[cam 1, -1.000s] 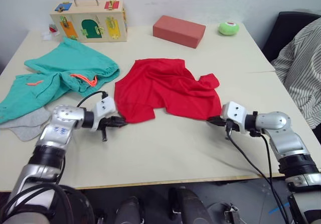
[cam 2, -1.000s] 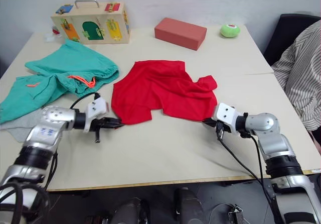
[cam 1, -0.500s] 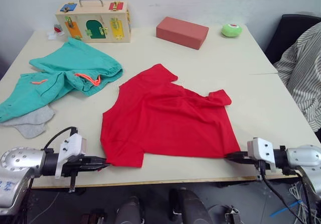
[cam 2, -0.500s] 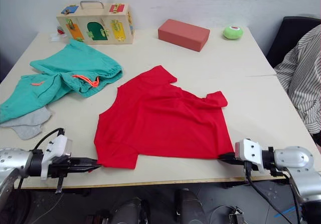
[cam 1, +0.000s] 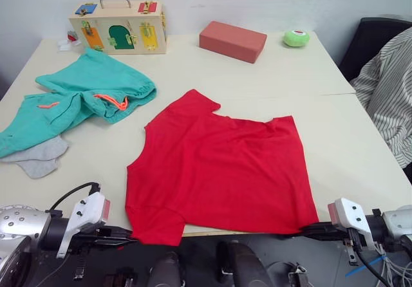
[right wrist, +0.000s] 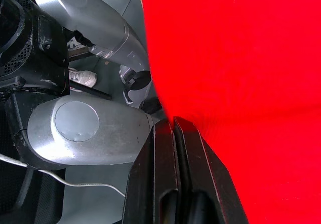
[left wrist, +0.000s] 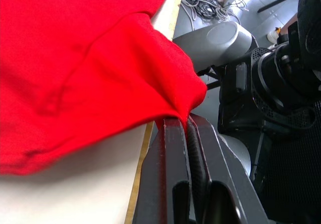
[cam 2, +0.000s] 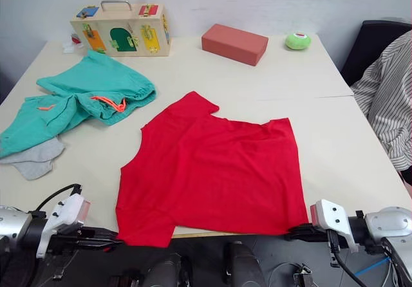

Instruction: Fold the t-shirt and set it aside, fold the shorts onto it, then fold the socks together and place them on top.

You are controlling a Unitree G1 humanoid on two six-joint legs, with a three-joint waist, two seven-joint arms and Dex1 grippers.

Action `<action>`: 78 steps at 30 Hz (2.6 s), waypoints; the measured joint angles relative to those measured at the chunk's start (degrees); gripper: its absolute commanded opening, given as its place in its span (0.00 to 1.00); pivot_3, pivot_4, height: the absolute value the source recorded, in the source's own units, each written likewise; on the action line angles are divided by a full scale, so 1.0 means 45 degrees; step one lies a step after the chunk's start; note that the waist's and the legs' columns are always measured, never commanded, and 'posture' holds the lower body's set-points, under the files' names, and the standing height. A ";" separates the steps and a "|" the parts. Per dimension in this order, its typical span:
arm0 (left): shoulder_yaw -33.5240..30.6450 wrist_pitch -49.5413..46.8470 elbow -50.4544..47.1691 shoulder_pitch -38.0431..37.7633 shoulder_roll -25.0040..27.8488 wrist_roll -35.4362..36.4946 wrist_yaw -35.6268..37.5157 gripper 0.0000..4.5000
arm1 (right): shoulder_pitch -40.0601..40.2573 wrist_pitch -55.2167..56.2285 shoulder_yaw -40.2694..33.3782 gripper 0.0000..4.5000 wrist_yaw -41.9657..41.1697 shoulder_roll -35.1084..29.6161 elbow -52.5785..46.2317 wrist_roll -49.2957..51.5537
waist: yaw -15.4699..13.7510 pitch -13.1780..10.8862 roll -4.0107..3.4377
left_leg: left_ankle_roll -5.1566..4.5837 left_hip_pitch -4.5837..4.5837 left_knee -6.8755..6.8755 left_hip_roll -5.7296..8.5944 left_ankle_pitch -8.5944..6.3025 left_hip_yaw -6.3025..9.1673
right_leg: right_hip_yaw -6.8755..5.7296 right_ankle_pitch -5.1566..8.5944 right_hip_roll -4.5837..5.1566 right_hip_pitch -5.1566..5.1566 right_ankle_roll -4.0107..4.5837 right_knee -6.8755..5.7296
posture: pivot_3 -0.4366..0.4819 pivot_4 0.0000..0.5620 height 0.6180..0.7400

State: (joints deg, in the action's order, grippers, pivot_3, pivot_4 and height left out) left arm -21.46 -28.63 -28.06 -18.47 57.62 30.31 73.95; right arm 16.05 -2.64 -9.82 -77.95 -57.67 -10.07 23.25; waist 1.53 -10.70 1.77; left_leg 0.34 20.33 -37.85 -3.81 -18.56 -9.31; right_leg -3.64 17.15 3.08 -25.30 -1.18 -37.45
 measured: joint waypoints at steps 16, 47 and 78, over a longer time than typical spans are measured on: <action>0.4723 -0.1712 0.5257 0.8491 0.0799 -0.0678 0.0535 0.01 | -0.0750 -0.4328 -0.1824 0.00 -0.0030 -0.0517 -0.0237 0.2189 | 0.0009 -0.0004 0.0003 | 0.0066 0.0016 -0.0012 -0.0007 0.0021 -0.0016 | 0.0011 -0.0003 -0.0044 -0.0005 -0.0009 0.0007 | 0.48 0.27 1.00; 0.1450 0.1627 0.5756 0.7178 -0.1955 -0.0629 -0.1609 0.68 | -0.1186 -0.5256 -0.3417 0.74 0.3659 0.1571 -0.3747 0.2766 | -0.0019 0.0003 0.0024 | 0.0101 0.0006 -0.0044 -0.0047 0.0025 -0.0040 | 0.0103 -0.0002 -0.0093 -0.0025 -0.0014 -0.0038 | 0.48 0.27 1.00; 0.6264 0.6564 0.6020 0.6831 -0.4360 -0.3884 -0.1657 0.01 | -0.1014 0.1704 0.1242 0.02 0.3485 0.3860 -0.0128 -0.1511 | -0.0001 0.0012 0.0034 | 0.0093 -0.0024 -0.0051 -0.0040 0.0025 -0.0055 | 0.0124 -0.0008 -0.0109 -0.0006 -0.0022 -0.0047 | 0.48 0.27 1.00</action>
State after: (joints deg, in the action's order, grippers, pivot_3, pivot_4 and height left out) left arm 6.73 0.91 -0.97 12.27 38.00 12.83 66.50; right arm 11.49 5.03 -4.23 -62.27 -40.30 -10.65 16.45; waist 1.52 -10.64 1.92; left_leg 0.76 20.22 -38.08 -3.99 -18.45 -9.56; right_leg -3.08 17.11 2.58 -25.33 -1.28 -37.66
